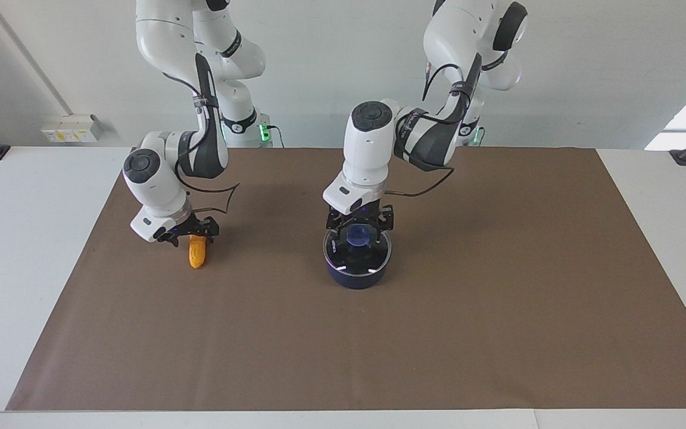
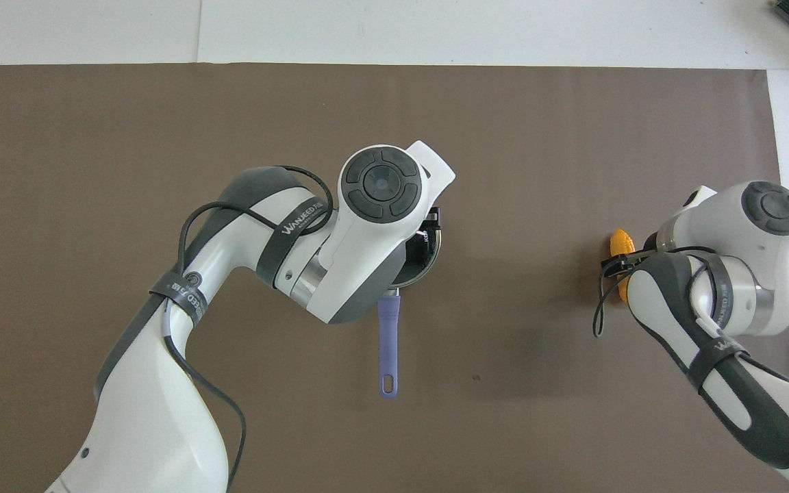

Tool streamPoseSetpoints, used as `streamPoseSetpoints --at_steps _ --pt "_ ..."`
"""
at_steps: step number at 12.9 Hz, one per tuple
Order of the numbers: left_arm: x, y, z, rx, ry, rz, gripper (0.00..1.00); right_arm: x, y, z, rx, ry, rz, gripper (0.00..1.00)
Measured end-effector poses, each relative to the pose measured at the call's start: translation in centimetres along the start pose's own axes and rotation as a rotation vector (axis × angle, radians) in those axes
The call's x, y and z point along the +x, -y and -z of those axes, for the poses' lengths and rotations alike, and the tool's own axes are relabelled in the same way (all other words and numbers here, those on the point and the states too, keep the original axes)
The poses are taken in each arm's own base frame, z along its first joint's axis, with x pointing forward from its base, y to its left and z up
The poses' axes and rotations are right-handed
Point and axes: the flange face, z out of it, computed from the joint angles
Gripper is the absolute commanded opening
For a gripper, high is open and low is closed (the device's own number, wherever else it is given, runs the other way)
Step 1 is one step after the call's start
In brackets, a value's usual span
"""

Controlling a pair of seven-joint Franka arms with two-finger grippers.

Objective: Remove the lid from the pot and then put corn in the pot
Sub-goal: 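Reach the left gripper to the lid knob while the right gripper reaches the corn, then grasp the lid knob with the left gripper while the right gripper grasps the corn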

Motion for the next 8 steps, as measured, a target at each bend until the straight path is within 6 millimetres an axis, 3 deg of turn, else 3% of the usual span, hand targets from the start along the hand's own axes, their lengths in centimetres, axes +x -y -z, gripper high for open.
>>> streamPoseSetpoints --at_steps 2,4,5,6,8 --pt "0.02 -0.03 -0.5 0.003 0.005 0.001 0.95 -0.14 0.1 -0.24 0.001 0.005 0.001 0.68" --pt "0.02 -0.05 -0.48 0.003 0.004 0.017 0.73 -0.17 0.11 -0.29 0.001 0.006 0.001 0.56" --pt "0.01 -0.05 -0.48 0.004 0.004 0.03 0.7 -0.2 0.11 -0.33 0.001 0.007 0.001 0.35" --pt "0.0 -0.05 -0.5 0.005 0.006 0.038 0.7 -0.21 0.12 -0.34 0.001 0.008 0.002 0.0" --pt "-0.06 -0.05 -0.61 0.007 0.009 0.047 0.71 -0.19 0.26 -0.28 0.001 0.007 -0.003 0.0"
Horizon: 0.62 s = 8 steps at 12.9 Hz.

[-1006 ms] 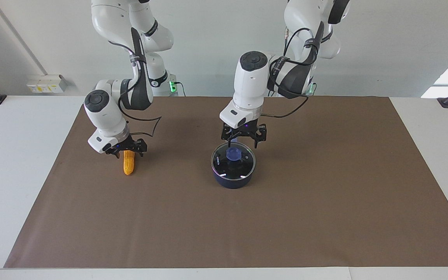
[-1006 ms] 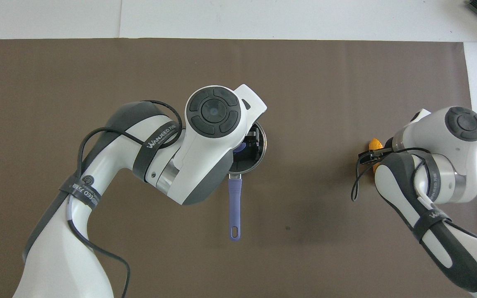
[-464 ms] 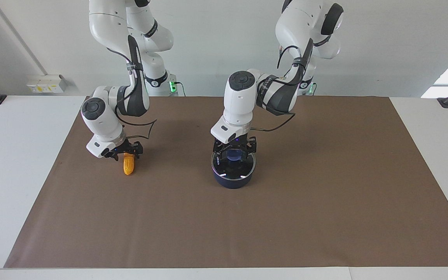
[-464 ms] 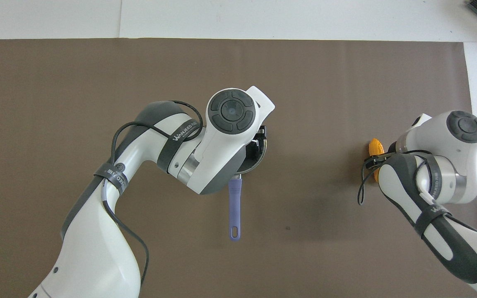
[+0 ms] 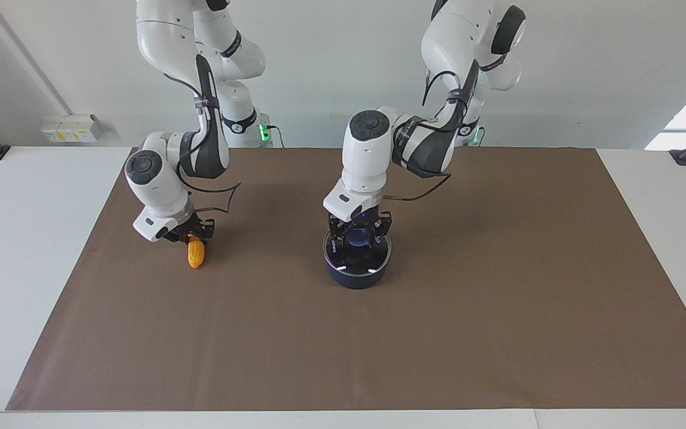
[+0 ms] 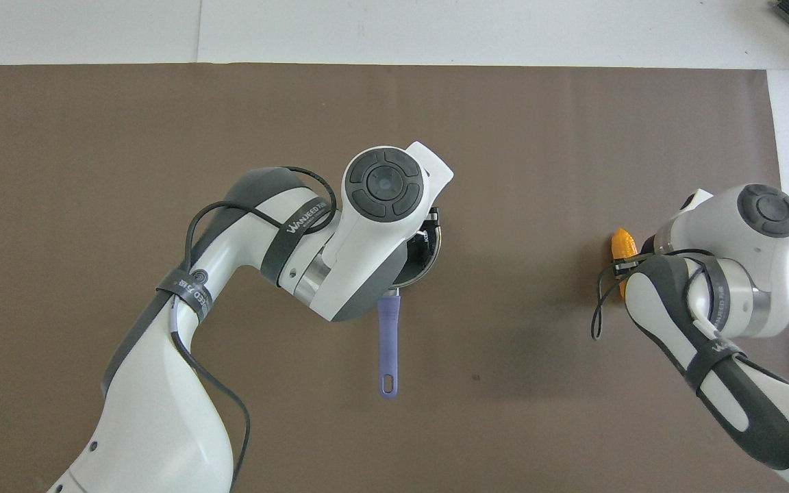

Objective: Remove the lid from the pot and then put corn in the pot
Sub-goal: 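Grasp the lid knob with the left gripper while the right gripper grasps the corn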

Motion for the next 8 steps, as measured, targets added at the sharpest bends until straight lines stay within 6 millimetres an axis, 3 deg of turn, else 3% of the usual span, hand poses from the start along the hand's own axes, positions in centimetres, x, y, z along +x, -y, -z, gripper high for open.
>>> streamPoseSetpoints --at_steps 4,6,8 --pt "-0.6 -0.4 -0.3 0.013 0.015 -0.002 0.7 0.3 0.9 0.2 -0.002 -0.004 -0.013 0.0" --pt "-0.6 -0.3 -0.3 0.015 0.015 -0.003 0.52 1.0 1.0 1.6 -0.005 -0.023 -0.031 0.0" --pt "-0.5 -0.2 -0.3 0.019 0.014 0.002 0.32 1.7 0.7 4.5 -0.006 -0.039 -0.075 0.0"
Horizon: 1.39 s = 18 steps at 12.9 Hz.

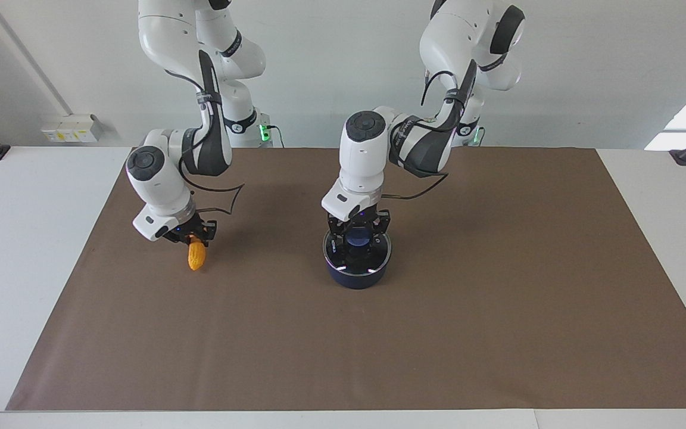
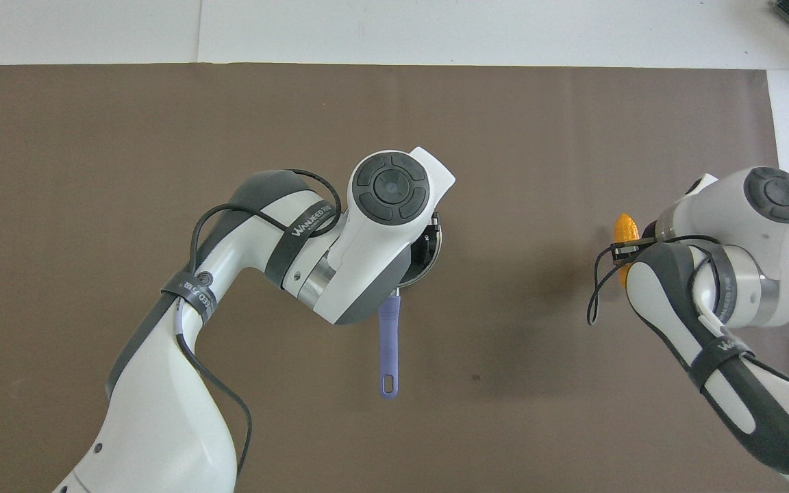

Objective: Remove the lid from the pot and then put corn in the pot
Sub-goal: 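Grasp the lid knob with the left gripper while the right gripper grasps the corn, then lift the lid aside with the left gripper while the right gripper carries the corn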

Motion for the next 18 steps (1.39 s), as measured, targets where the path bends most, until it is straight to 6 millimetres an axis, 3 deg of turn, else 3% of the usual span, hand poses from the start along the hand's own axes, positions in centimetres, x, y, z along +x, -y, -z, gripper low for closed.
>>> streamPoseSetpoints --at_steps 1,2,6,8,10,13,15,18 --pt "0.0 0.0 0.0 0.0 0.0 0.003 0.19 0.3 -0.1 1.8 0.0 -0.011 -0.024 0.0" --pt "0.0 0.0 0.0 0.0 0.0 0.006 0.14 0.4 -0.2 3.7 0.002 -0.015 -0.048 0.0" --pt "-0.1 0.1 0.2 0.004 0.004 0.008 0.07 -0.6 -0.8 10.8 0.011 0.025 -0.072 0.0" --pt "-0.2 0.3 1.8 0.003 -0.001 0.01 0.06 -1.3 -1.0 13.8 0.014 0.041 -0.078 0.0" --pt "-0.8 0.8 4.5 0.012 0.0 0.011 0.02 -1.7 -1.3 15.0 0.016 0.046 -0.083 0.0" --pt "-0.9 2.4 7.0 0.036 -0.008 0.02 0.0 -1.6 -0.7 15.0 0.014 0.047 -0.111 0.0" --pt "-0.4 4.8 6.8 0.057 0.001 0.032 0.0 -1.5 0.9 15.1 0.011 0.046 -0.125 0.0" --pt "1.8 11.7 4.3 0.08 0.016 0.033 0.0 -1.1 6.0 15.3 0.004 0.026 -0.173 0.0"
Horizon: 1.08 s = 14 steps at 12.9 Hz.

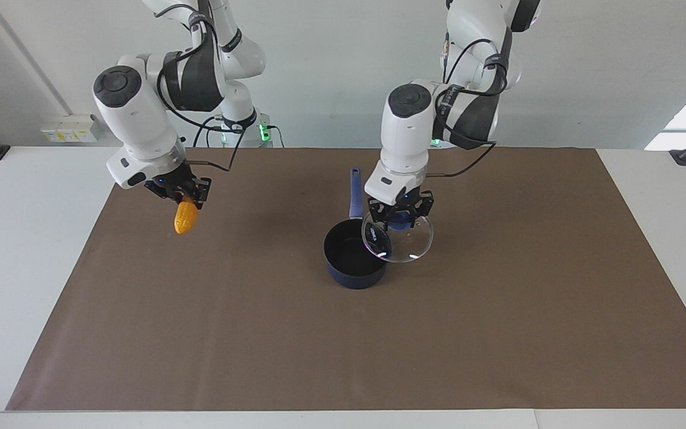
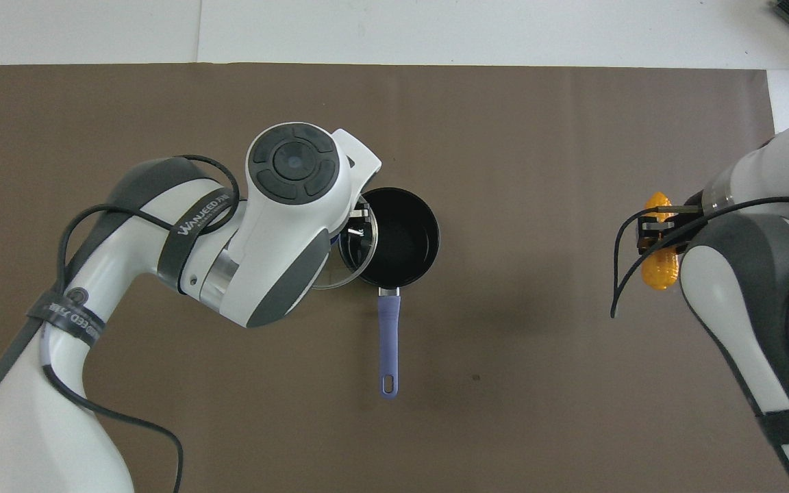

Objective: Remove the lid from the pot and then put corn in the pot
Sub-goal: 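Lift the lid aside with the left gripper while the right gripper carries the corn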

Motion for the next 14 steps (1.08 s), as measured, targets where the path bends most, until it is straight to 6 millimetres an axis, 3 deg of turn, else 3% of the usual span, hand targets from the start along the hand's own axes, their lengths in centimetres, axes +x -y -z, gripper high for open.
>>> streamPoseSetpoints --at_steps 3,5,7,10,12,14 --pt "1.9 8.2 -4.2 -0.021 -0.044 -0.019 0.0 -0.9 6.6 0.2 0.04 -0.043 -0.069 0.0" --pt "2.1 14.1 -6.3 -0.01 -0.035 -0.083 0.0 -1.2 9.2 -0.2 0.082 -0.035 -0.106 0.0" --pt "2.3 19.6 -7.4 0.001 -0.018 -0.148 0.0 -1.4 12.6 -0.4 0.095 -0.034 -0.16 0.0" --pt "2.5 27.9 -8.6 0.007 -0.007 -0.231 0.0 -1.5 20.0 0.1 0.15 -0.027 -0.252 0.0" --pt "2.7 31.5 -9.2 -0.014 -0.022 -0.259 0.0 -0.6 24.3 -0.7 0.175 -0.047 -0.29 0.0" --pt "2.8 33.4 -10.0 -0.041 -0.035 -0.285 0.0 0.2 27.8 -2.7 0.213 -0.082 -0.327 0.0"
